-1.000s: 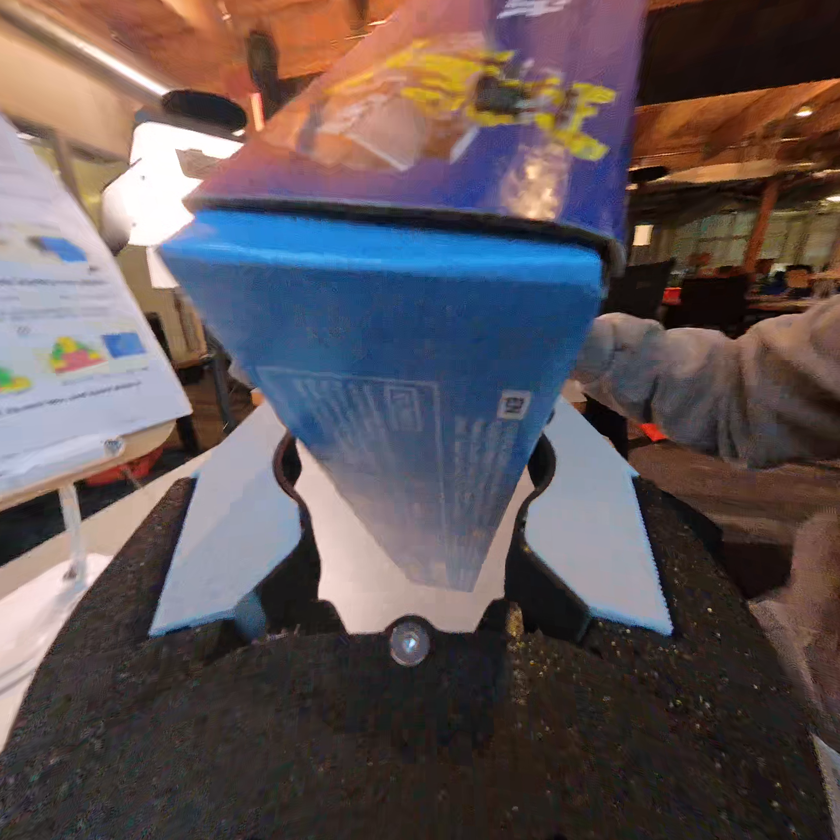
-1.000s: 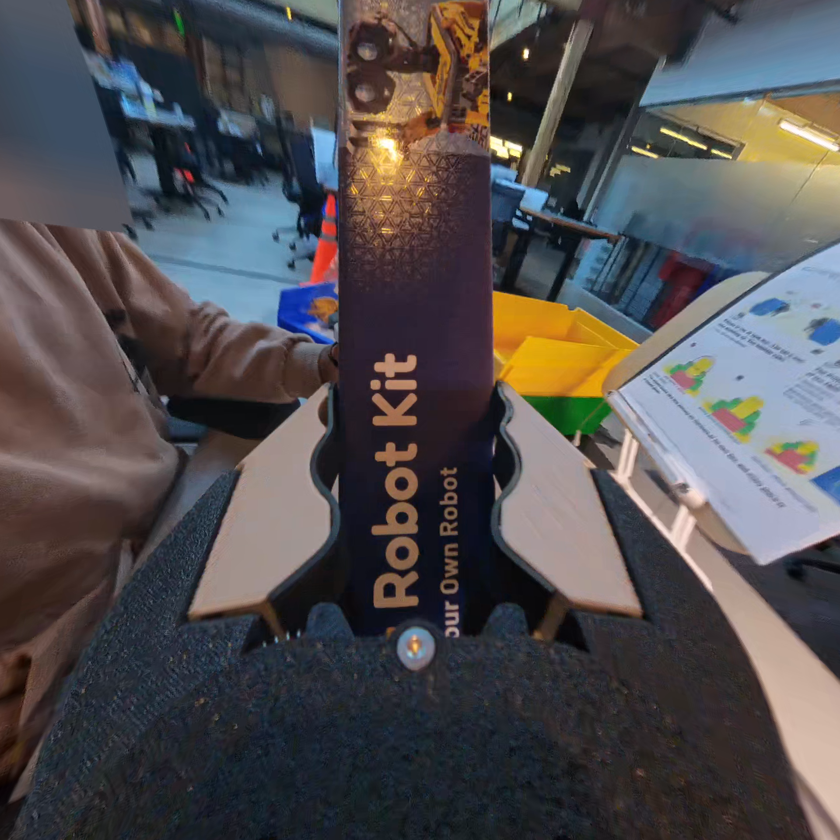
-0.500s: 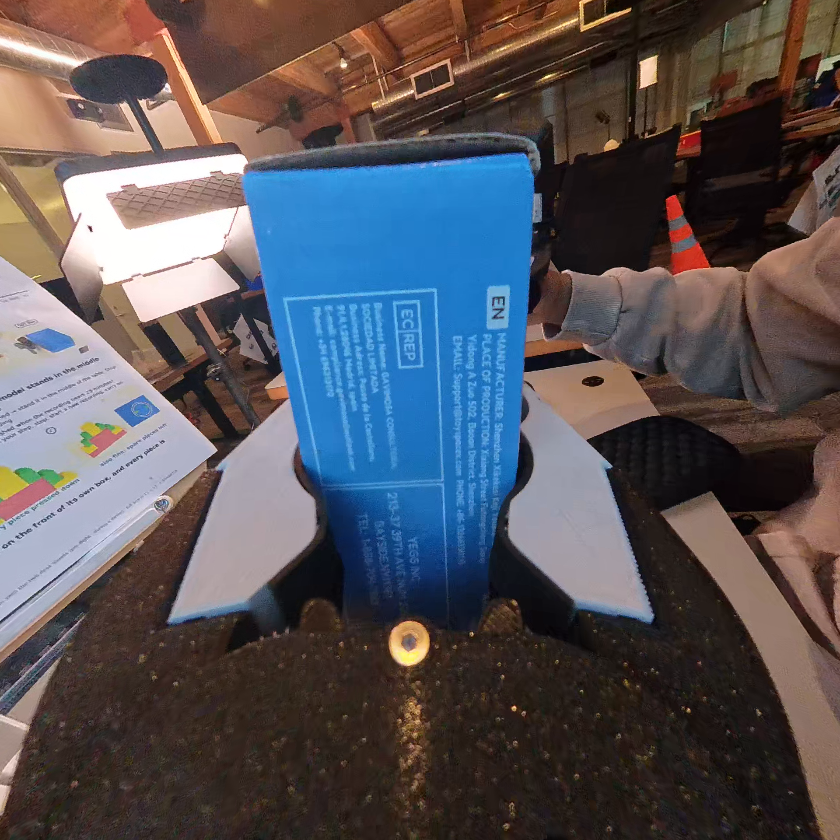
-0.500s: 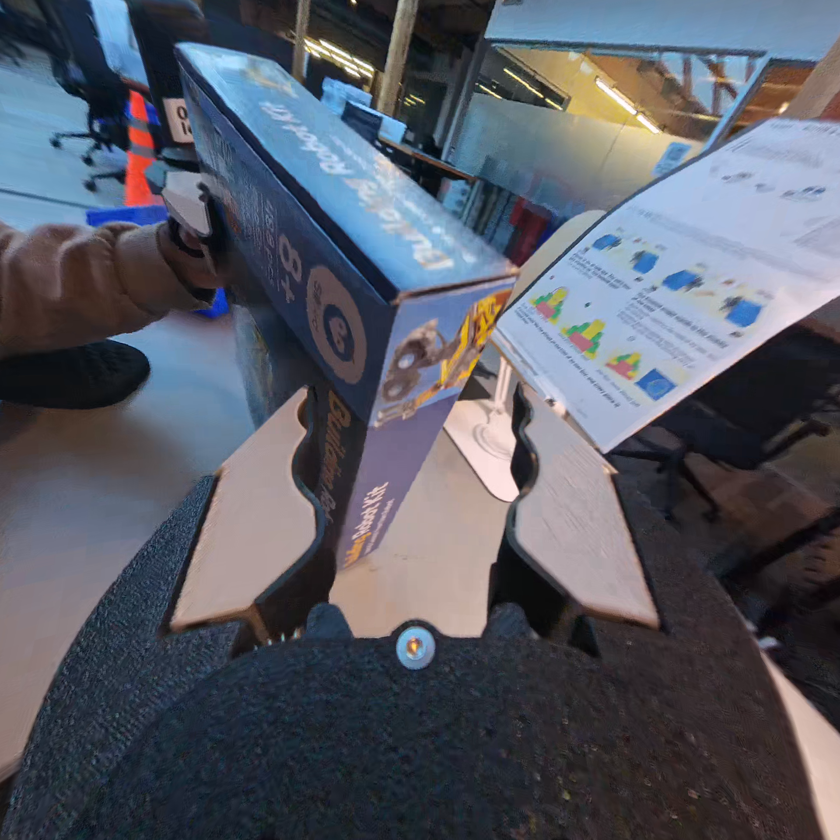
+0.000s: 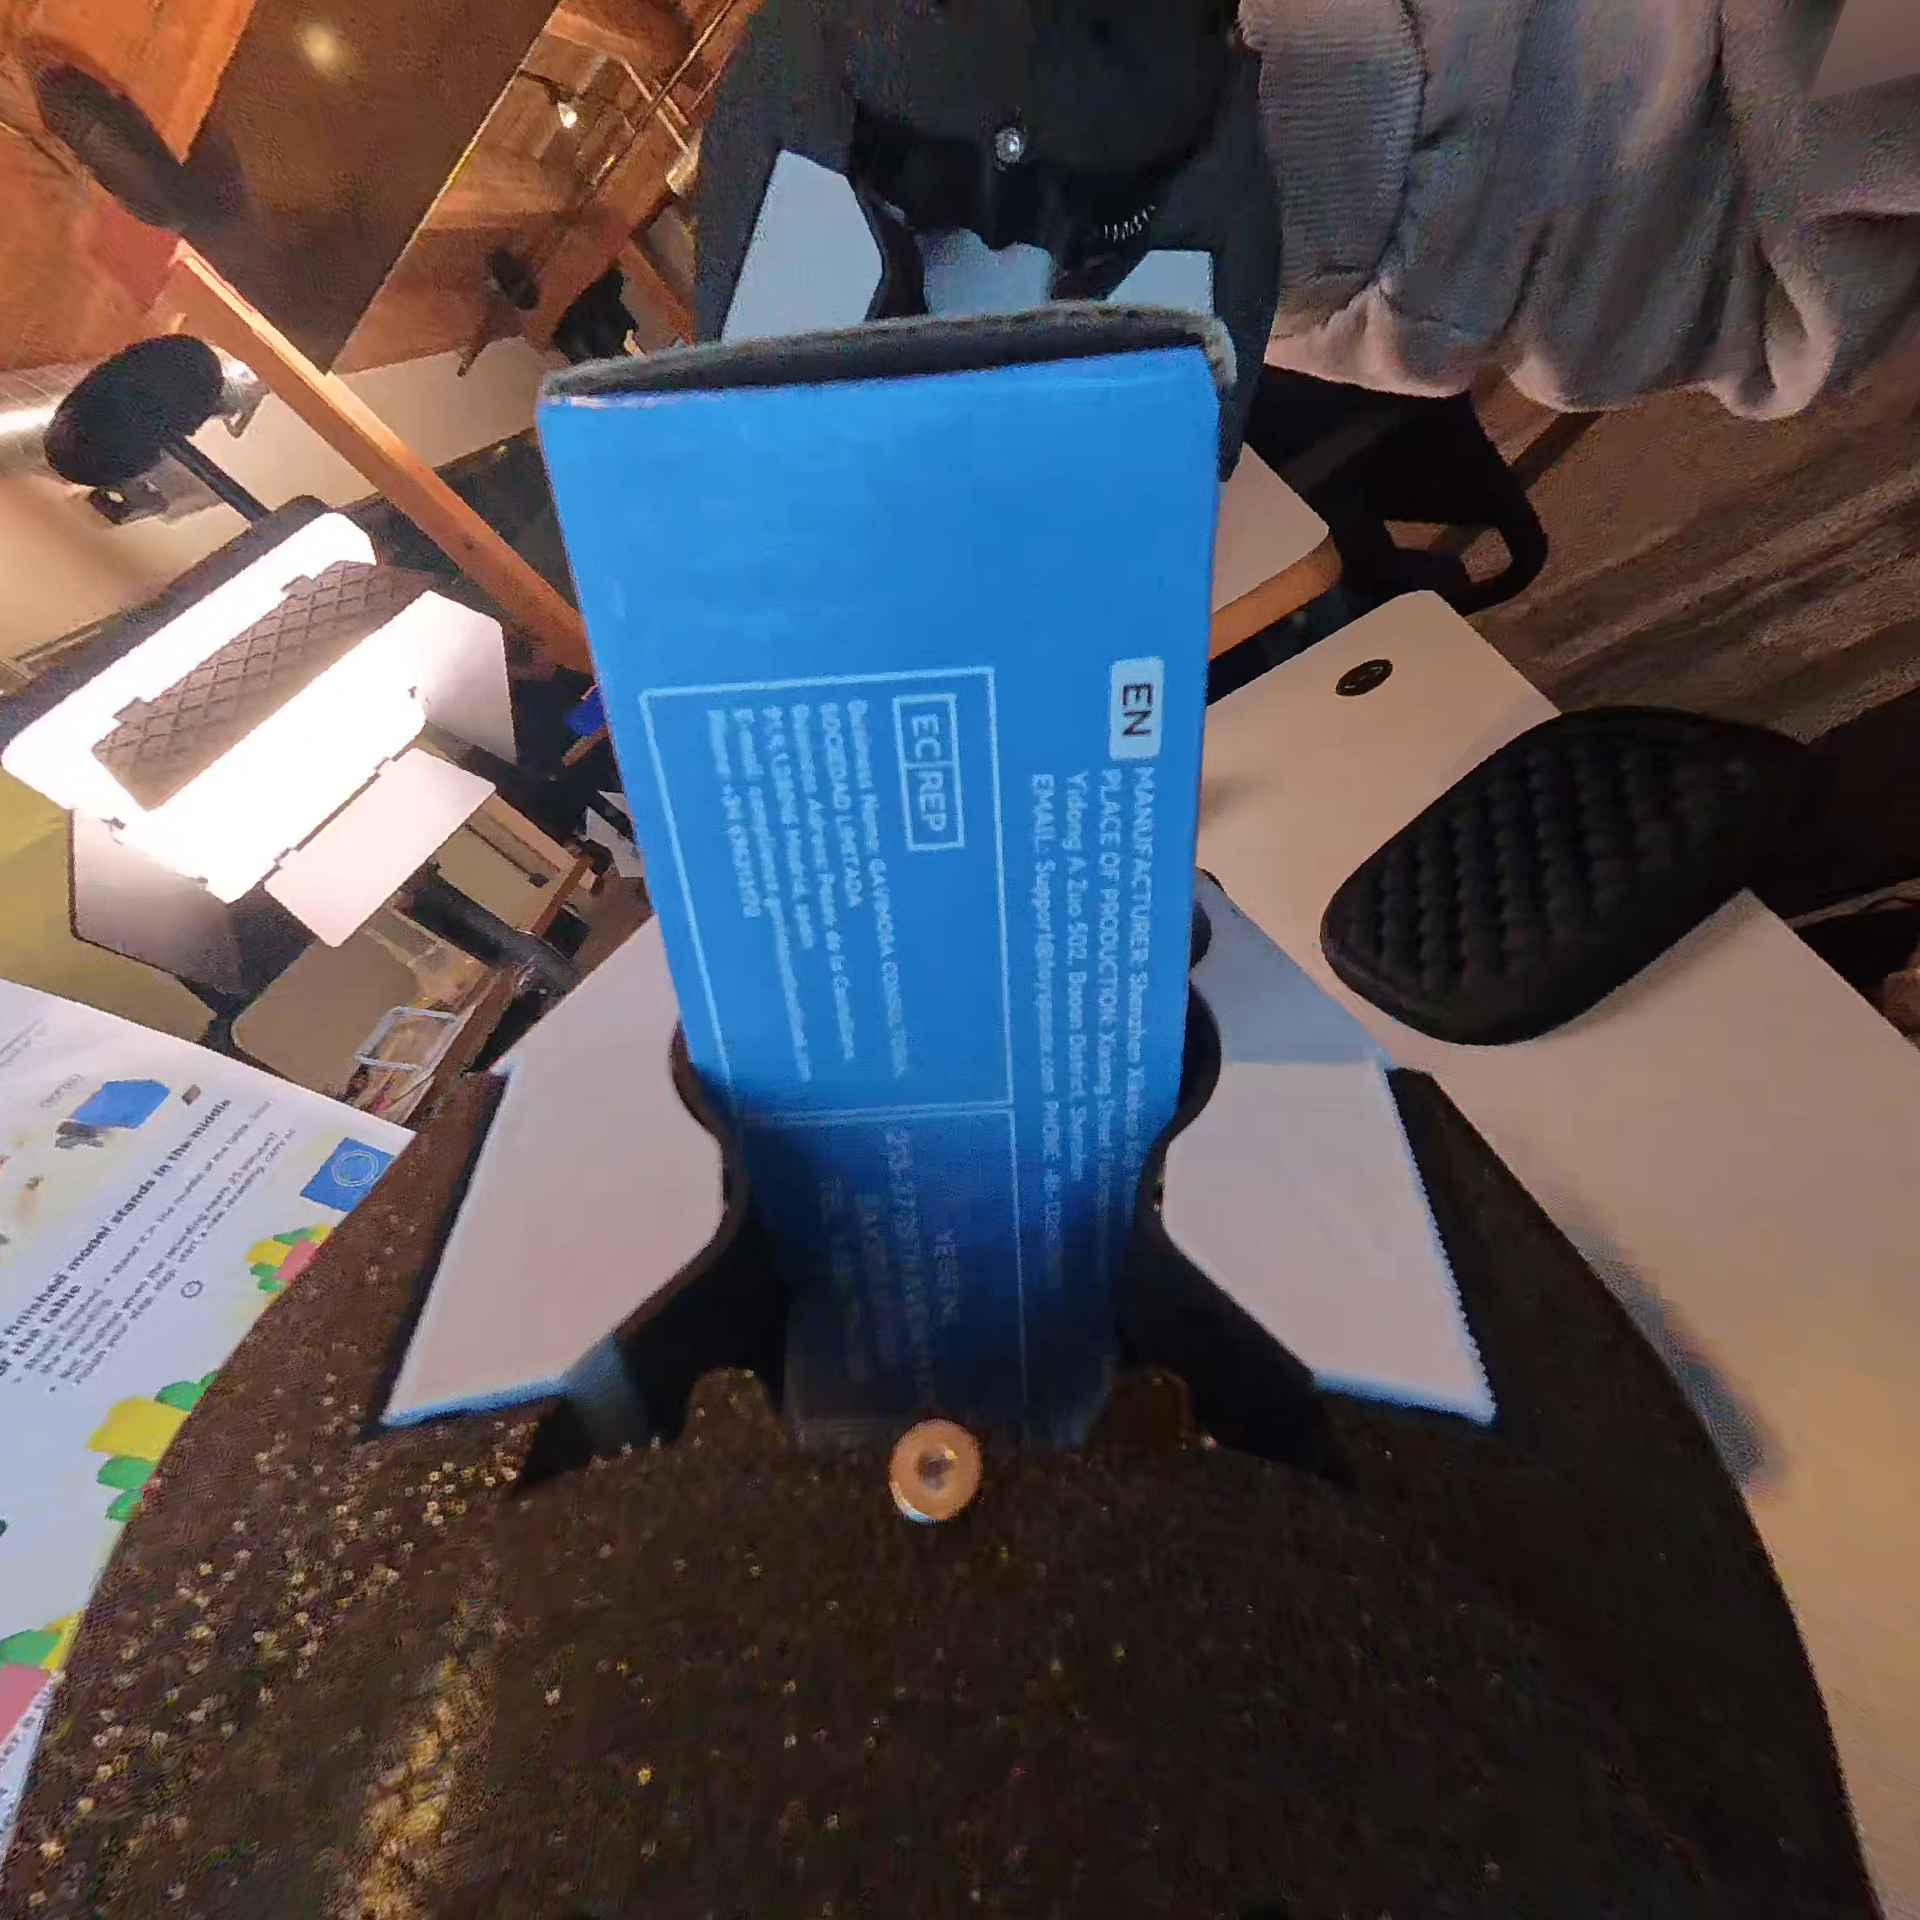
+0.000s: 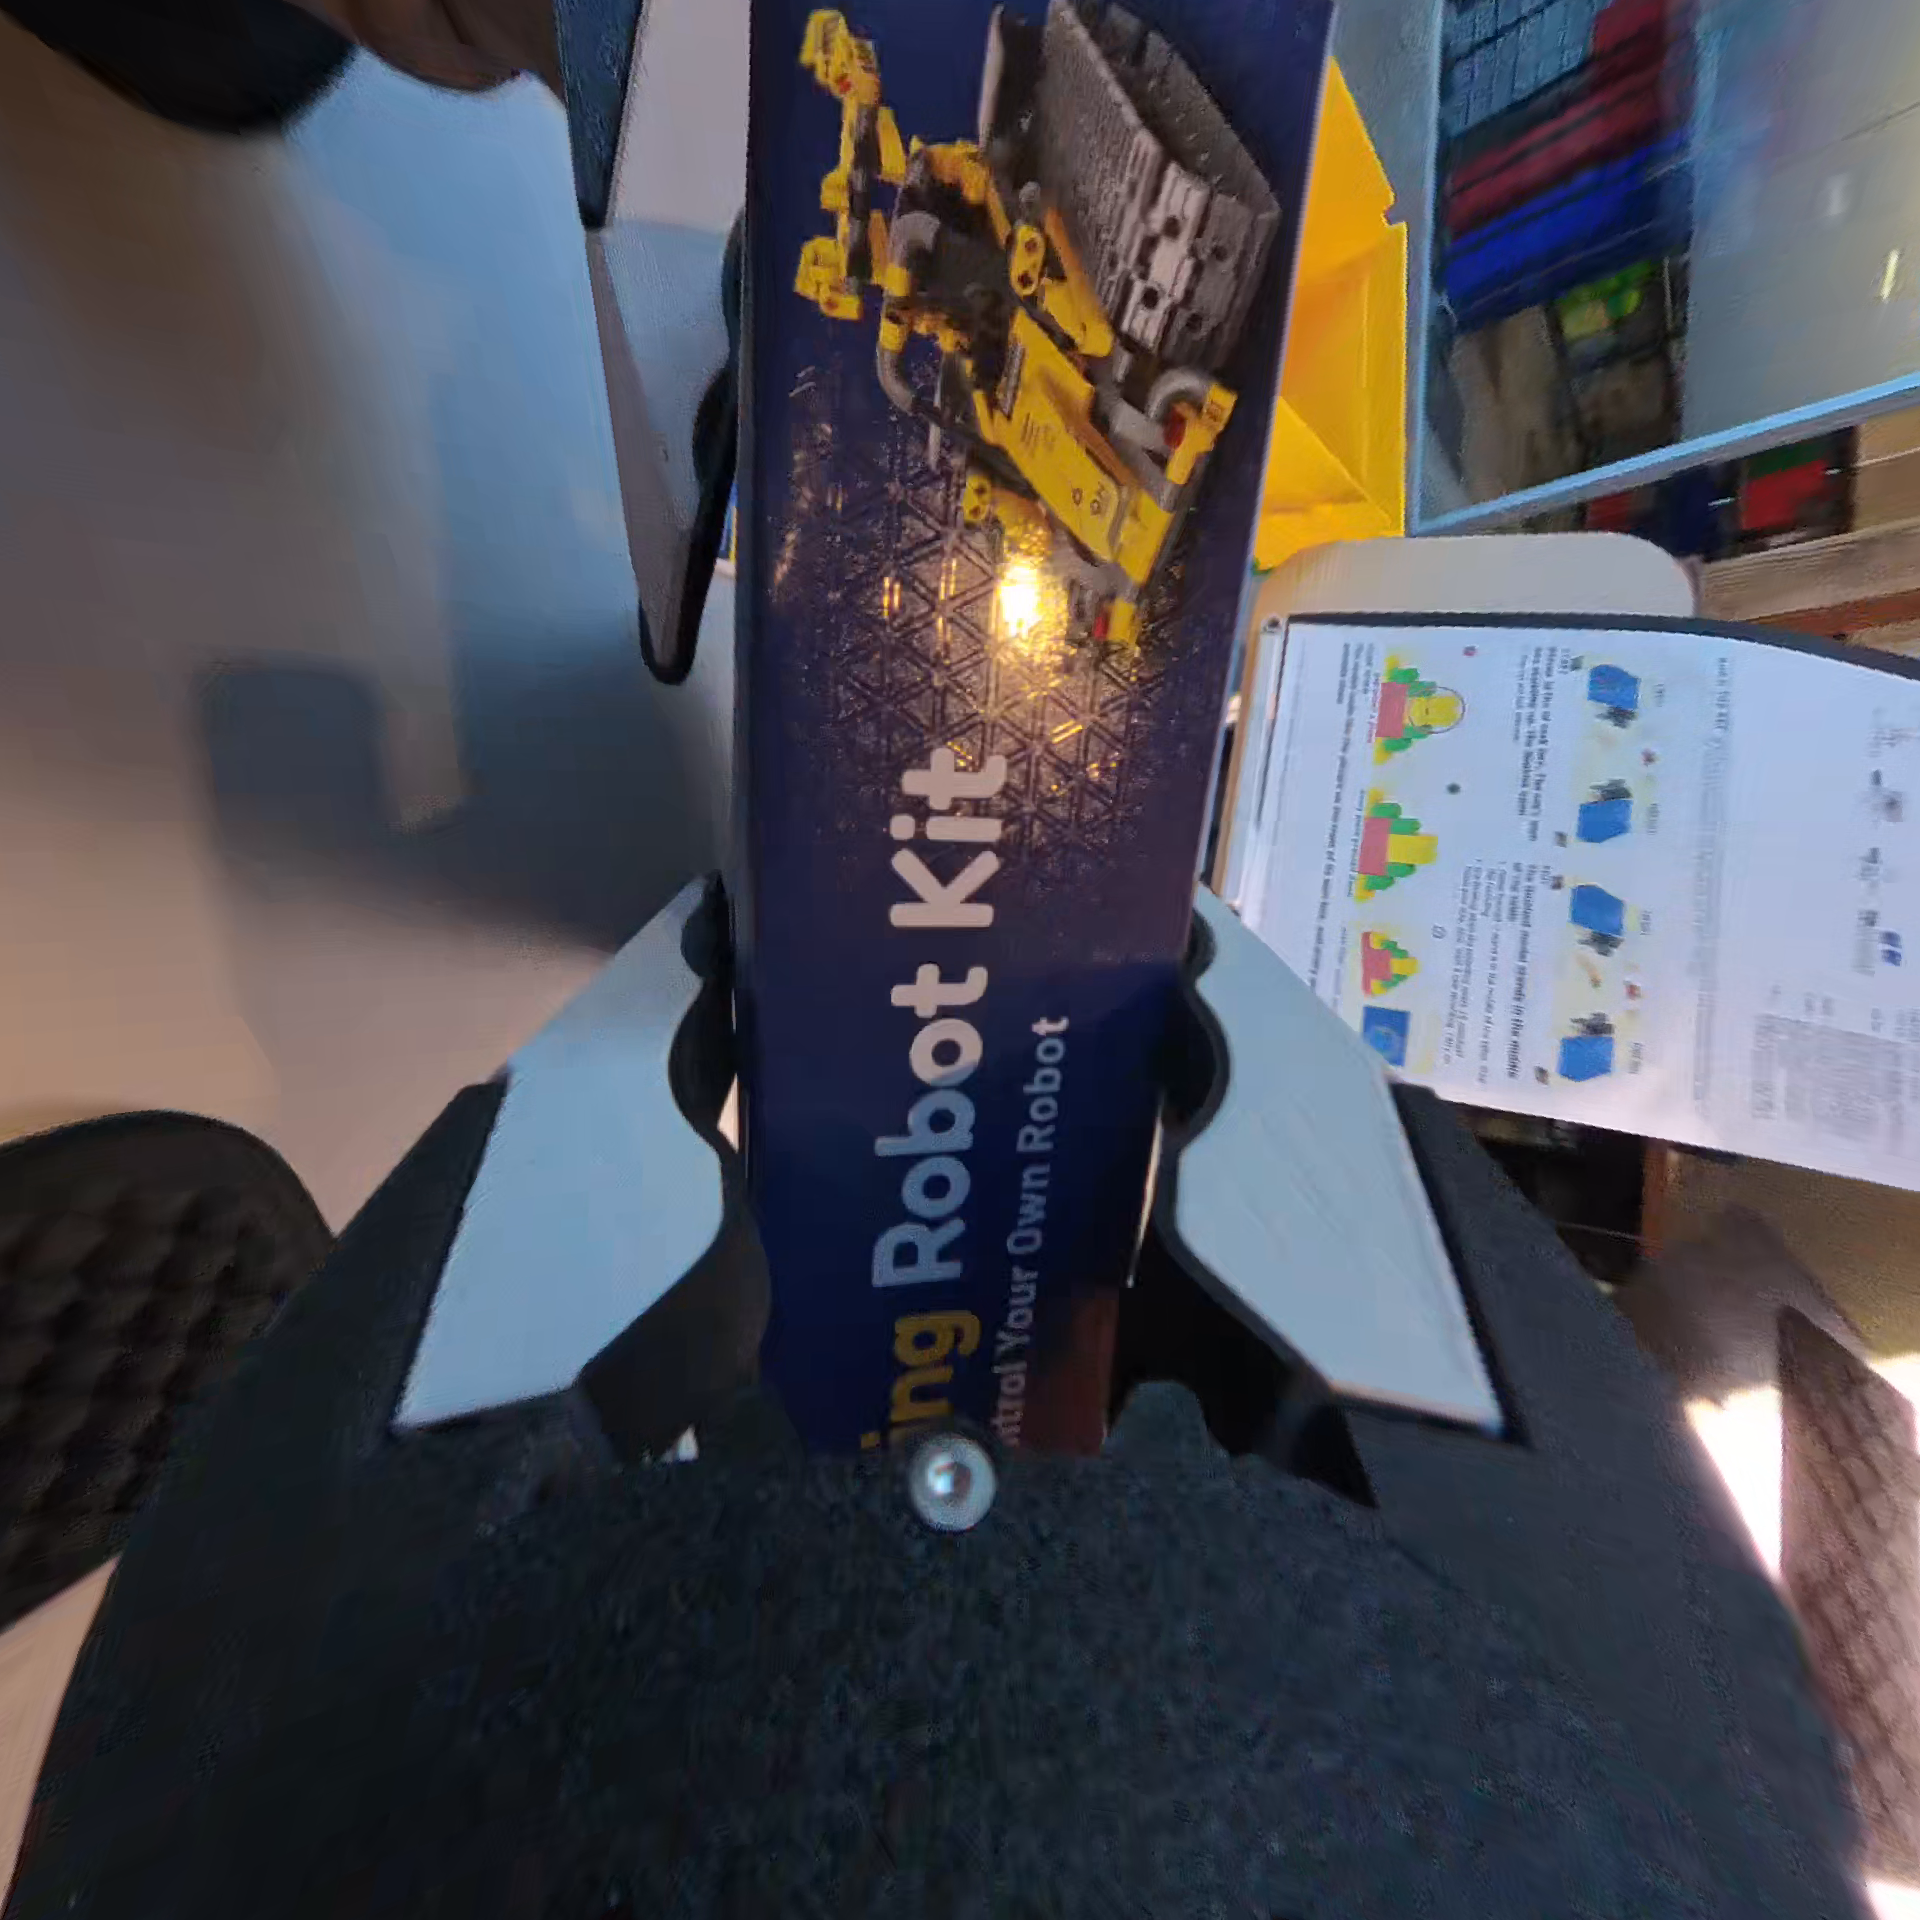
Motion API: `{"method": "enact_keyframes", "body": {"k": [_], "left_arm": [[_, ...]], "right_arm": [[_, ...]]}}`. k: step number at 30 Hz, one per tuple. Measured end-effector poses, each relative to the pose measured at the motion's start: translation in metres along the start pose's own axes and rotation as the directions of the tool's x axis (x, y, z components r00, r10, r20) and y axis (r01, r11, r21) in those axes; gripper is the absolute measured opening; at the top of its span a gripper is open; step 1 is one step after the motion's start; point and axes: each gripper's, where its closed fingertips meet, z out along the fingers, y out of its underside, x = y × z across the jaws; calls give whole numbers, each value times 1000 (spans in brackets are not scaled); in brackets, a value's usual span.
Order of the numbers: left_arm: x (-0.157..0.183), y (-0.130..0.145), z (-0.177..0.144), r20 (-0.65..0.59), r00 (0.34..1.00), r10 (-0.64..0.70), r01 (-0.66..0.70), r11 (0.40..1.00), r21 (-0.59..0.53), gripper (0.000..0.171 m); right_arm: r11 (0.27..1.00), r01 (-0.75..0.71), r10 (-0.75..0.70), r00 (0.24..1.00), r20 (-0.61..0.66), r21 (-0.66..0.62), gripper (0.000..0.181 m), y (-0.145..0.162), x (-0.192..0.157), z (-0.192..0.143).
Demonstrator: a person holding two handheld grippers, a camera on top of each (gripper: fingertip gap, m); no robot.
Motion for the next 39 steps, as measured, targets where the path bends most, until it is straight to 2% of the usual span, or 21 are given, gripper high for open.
{"method": "enact_keyframes", "body": {"k": [4,6,10,12,15,18,23,31,35,36,37,39], "left_arm": [[14,20,-4,-34,986,161,-162,986,-27,83],[19,34,-5,-87,990,114,-120,991,-62,95],[37,69,-7,-203,979,28,-63,984,-167,104],[48,90,-10,-230,973,14,-67,972,-227,103],[67,117,-15,-220,975,32,-92,959,-268,84],[75,128,-19,-176,983,43,-91,958,-271,84],[70,132,-25,-84,996,40,-59,968,-242,83],[75,136,-31,-31,977,209,-209,930,-304,68],[70,133,-36,15,955,296,-275,905,-325,57],[62,130,-42,47,951,306,-274,902,-333,27],[59,129,-48,41,956,292,-264,909,-323,12],[63,125,-52,24,981,194,-179,943,-279,5]], "right_arm": [[995,82,-88,988,-128,-50,78,5,-19,11],[994,95,-103,973,-206,-46,78,7,-29,16],[992,120,-123,933,-338,-30,78,22,-55,26],[990,141,-142,919,-369,-29,77,30,-77,33],[983,181,-179,897,-405,-33,76,35,-102,41],[977,213,-199,883,-426,-16,76,30,-117,49],[978,209,-196,871,-450,-21,76,30,-118,54],[978,207,-186,866,-464,-7,77,36,-126,56],[989,149,-135,874,-467,-8,77,49,-123,53],[993,116,-112,878,-465,-20,77,58,-122,51],[996,84,-89,877,-473,-32,78,68,-119,47],[1000,14,-9,871,-491,7,77,77,-117,39]]}}
